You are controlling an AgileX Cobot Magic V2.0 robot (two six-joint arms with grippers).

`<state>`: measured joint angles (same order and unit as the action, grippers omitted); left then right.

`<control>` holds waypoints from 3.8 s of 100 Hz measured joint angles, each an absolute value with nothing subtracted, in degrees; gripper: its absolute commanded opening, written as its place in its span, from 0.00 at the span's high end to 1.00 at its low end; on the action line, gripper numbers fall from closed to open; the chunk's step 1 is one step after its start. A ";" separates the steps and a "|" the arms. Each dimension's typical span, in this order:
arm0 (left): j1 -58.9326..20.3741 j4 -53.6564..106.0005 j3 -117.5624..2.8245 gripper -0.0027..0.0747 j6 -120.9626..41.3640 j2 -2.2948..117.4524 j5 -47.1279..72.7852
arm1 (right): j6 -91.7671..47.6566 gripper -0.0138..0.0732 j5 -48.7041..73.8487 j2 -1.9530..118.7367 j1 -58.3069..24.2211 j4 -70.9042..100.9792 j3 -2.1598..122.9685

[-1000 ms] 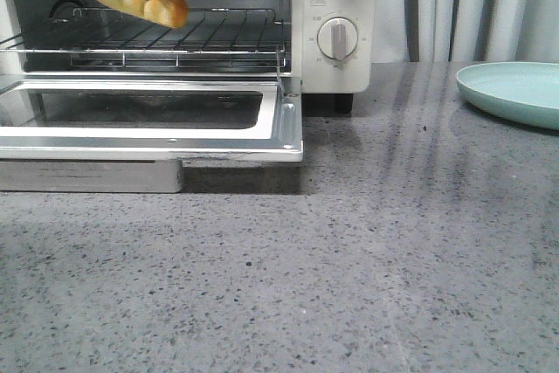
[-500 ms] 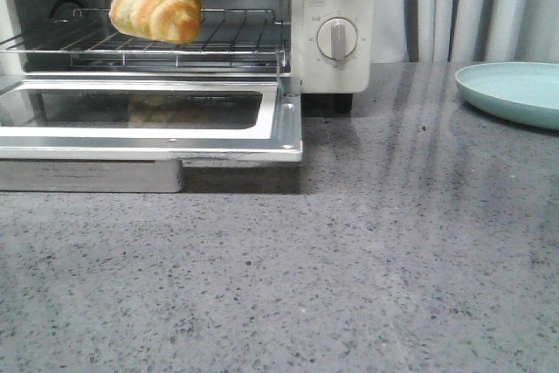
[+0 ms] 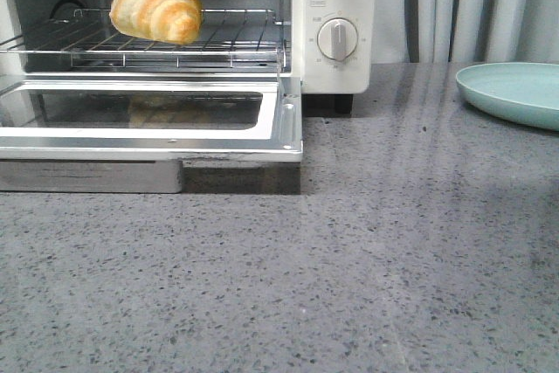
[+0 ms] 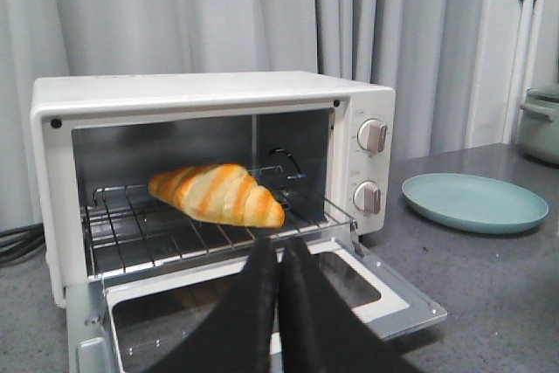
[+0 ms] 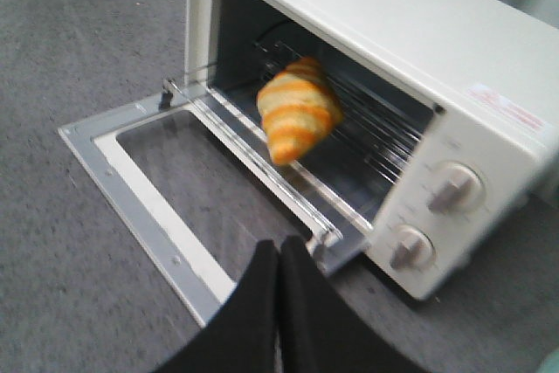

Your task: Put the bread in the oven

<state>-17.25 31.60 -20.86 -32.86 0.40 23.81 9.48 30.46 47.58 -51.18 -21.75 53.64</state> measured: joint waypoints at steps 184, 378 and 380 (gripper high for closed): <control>-6.25 7.19 0.05 0.99 -8.63 -0.16 17.16 | 14.47 0.91 31.83 4.78 -46.82 -31.73 27.23; -6.25 7.02 0.05 0.99 -8.37 -0.16 19.60 | 5.91 0.91 19.04 -0.51 -11.59 -9.12 -0.55; -6.25 7.02 0.05 0.99 -8.37 -0.16 19.60 | 5.37 0.91 19.04 -0.51 -11.59 -9.03 -0.55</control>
<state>-6.25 7.02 0.05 -8.37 -0.16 19.60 5.37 19.04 -0.51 -11.59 -9.03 -0.55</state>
